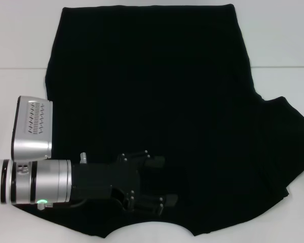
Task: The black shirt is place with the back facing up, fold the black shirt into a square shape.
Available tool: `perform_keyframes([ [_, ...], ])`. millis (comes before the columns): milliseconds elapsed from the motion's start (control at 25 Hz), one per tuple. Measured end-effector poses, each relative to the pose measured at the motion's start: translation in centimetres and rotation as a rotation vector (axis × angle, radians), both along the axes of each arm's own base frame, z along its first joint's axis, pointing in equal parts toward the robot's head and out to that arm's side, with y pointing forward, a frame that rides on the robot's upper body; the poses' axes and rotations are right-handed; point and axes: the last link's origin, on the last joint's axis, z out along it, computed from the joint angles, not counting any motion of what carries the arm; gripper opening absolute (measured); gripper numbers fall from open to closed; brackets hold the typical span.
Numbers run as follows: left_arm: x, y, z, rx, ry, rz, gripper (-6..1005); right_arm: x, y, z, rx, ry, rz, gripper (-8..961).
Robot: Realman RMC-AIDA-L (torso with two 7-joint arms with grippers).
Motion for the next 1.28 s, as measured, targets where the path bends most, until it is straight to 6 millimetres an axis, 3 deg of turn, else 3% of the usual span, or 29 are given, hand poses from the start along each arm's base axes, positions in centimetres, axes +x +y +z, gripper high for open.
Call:
perform_keyframes([
  [840,-0.3,-0.4,-0.2,-0.007,-0.006,0.015,948,-0.5,1.8,0.4,0.048,-0.057,0.015,6],
  [1040,-0.3,-0.4,-0.2,-0.007,-0.006,0.014,947,-2.1,3.1,-0.2,0.046,-0.044,0.052,6],
  [1280,-0.2,-0.3,-0.1,-0.005,-0.005,0.012,947,-5.4,5.7,-1.5,0.035,-0.034,0.125,7],
])
